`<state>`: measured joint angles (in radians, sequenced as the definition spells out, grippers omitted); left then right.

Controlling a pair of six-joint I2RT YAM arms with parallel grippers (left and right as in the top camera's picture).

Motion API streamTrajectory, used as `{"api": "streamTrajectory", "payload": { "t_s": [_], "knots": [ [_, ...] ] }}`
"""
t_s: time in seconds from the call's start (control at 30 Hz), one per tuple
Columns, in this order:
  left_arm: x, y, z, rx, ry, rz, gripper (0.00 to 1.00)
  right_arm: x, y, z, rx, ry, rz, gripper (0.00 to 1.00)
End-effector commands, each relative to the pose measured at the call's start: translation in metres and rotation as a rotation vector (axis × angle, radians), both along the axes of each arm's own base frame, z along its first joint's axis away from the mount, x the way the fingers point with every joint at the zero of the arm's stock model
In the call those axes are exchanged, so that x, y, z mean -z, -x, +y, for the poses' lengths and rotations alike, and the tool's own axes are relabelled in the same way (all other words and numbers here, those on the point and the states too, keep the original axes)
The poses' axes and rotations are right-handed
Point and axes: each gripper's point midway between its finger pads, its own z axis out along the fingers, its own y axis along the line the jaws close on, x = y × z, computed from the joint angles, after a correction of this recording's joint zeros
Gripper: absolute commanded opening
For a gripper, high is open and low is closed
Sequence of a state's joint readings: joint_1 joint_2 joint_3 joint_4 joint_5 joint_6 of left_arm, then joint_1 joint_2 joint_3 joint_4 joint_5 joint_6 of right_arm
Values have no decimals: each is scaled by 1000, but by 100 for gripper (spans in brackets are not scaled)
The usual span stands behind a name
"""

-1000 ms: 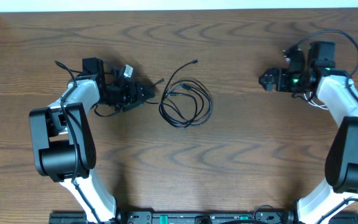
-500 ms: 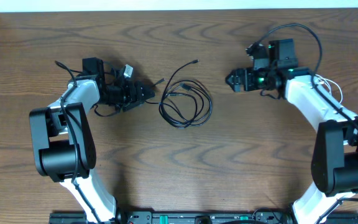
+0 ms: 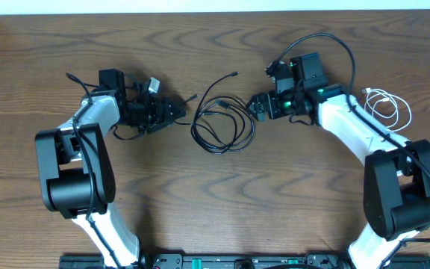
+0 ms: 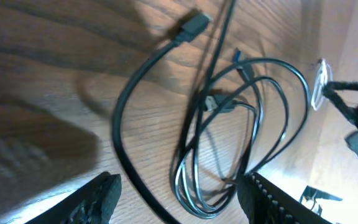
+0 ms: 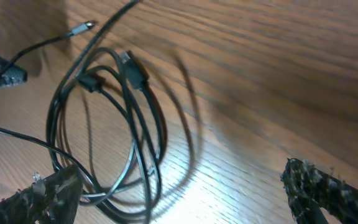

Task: Untangle cables
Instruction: 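Move the right gripper left and grasp the black cables beside the left gripper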

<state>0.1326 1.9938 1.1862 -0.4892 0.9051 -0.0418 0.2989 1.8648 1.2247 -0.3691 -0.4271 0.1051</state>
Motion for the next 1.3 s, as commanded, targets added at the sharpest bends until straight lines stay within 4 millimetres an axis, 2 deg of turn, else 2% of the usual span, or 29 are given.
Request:
{"api": "streamTrajectory", "payload": {
  "t_s": [0.0, 0.27, 0.3, 0.47, 0.63, 0.7, 0.83, 0.97, 1.07, 1.1, 1.13, 1.23, 1.27],
  "knots": [
    [4, -1, 9, -48, -61, 32, 65, -10, -6, 6, 57, -32, -8, 99],
    [4, -1, 8, -58, -56, 43, 65, -14, -3, 31, 68, -32, -31, 99],
    [4, -1, 8, -65, -54, 51, 64, -12, -4, 31, 77, -11, -41, 93],
    [3, 0, 1, -60, -44, 62, 65, -10, -4, 38, 125, 52, -72, 85],
    [0, 1, -7, -57, -16, 70, 65, -8, 3, 50, 109, 80, -86, 80],
    [0, 1, -9, -53, -15, 70, 61, -6, 4, 50, 117, 106, -96, 78],
    [0, 1, -11, -48, -16, 70, 44, -3, 6, 52, 116, 111, -92, 68],
    [0, 1, -11, -48, -17, 70, 40, 5, 11, 55, 110, 119, -72, 64],
    [0, 1, -11, -48, -17, 70, 30, 15, 13, 55, 104, 126, -51, 61],
    [0, 1, -11, -48, -17, 70, 26, 21, 16, 57, 93, 123, -31, 53],
    [0, 1, -11, -48, -17, 69, 25, 26, 17, 59, 84, 119, -17, 44],
    [2, 1, -8, -53, -35, 71, 24, 33, 23, 65, 55, 93, 18, 29],
    [5, 0, -5, -59, -57, 73, 21, 37, 25, 66, 49, 91, 29, 21]
  ]
}}
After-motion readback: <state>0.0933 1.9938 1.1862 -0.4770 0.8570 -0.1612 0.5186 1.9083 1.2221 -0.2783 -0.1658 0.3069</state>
